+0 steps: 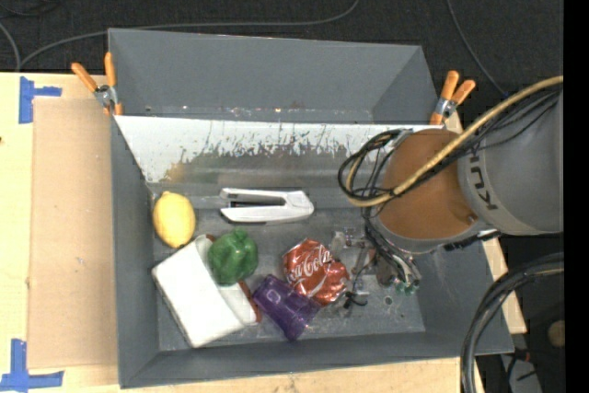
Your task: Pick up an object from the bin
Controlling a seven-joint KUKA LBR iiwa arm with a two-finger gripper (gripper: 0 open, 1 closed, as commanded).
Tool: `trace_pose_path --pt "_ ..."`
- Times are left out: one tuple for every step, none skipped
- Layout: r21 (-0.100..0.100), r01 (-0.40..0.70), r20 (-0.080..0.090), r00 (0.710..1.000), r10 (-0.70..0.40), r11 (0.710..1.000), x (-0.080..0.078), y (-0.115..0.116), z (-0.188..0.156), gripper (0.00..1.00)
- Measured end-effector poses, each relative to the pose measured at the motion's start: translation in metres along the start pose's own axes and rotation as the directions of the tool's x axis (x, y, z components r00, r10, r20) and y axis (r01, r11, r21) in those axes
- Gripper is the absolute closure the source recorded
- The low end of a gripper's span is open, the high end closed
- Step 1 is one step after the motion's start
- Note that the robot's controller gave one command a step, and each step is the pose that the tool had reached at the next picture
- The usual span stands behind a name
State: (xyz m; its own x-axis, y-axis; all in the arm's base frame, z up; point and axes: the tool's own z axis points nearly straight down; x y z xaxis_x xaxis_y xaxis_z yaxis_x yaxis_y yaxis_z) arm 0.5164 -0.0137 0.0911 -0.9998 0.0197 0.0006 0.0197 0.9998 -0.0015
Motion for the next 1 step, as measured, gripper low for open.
trace_pose_path --pt "0.0 -0.022 0.0 1.0 0.022 1.0 -0.0035 0.008 0.0226 0.0"
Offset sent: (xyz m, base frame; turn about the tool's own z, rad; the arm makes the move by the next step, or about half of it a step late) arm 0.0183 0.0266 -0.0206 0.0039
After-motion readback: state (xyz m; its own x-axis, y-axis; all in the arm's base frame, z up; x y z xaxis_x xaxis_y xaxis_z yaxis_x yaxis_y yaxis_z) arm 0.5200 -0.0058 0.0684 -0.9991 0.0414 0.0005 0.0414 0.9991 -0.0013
